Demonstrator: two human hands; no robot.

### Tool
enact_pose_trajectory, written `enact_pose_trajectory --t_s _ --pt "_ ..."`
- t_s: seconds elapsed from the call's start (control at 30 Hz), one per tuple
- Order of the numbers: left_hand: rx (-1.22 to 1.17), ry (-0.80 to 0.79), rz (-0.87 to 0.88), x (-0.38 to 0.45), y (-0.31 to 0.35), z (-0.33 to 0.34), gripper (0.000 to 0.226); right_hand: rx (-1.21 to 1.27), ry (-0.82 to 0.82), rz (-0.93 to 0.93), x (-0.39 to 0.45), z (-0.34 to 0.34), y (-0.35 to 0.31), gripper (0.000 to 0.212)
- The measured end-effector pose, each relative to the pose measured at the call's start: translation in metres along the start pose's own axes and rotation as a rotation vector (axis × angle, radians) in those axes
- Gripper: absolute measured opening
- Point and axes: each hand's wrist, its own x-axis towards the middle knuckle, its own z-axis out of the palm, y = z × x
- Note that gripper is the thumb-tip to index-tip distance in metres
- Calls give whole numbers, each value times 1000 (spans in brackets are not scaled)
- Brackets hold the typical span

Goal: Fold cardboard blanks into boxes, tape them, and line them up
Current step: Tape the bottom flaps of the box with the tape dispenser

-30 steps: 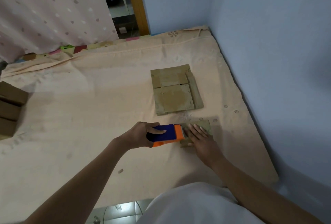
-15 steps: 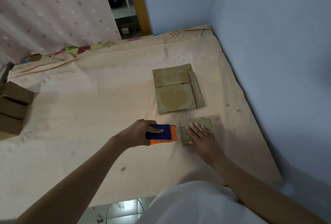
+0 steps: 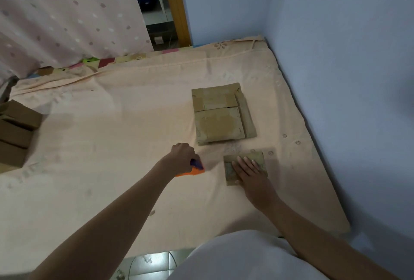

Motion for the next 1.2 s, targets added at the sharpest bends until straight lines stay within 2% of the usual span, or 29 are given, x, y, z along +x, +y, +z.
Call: enact_pose_trajectory --t_s 0.1,0.2,0.3,0.47,0.57,0.63,0.7,0.77,0.87,1.0,1.1,1.2 --pt "-95 122 -99 -1 11 22 44 6 -24 15 -1 0 1 58" --pt "-141 146 -166 -10 27 58 54 2 -60 29 1 -1 -1 56" --pt "-232 119 -100 -16 43 96 66 12 -50 31 4 -4 -3 55" --pt "-415 170 -90 -23 71 124 54 60 -63 48 6 -6 -5 67" --pt "-519 385 -253 -17 90 109 48 62 -74 44 8 -2 -1 66" --pt "-680 511 -248 -12 104 93 45 76 -110 45 8 -4 -2 66" --pt "-785 553 -197 -8 121 77 54 70 -99 44 6 -10 -5 66" --pt "-868 492 -143 -11 135 62 63 85 -93 18 6 -11 -4 65" --pt "-987 337 -218 -9 143 56 50 117 -113 22 5 -14 -4 64" --pt "-1245 269 -343 -1 147 58 37 158 -126 57 3 -15 -5 62" --pt "-1401 202 -443 1 146 49 41 196 -167 91 6 -19 -8 62" --pt "-1468 199 -492 7 144 50 41 312 -250 163 9 -27 -10 63"
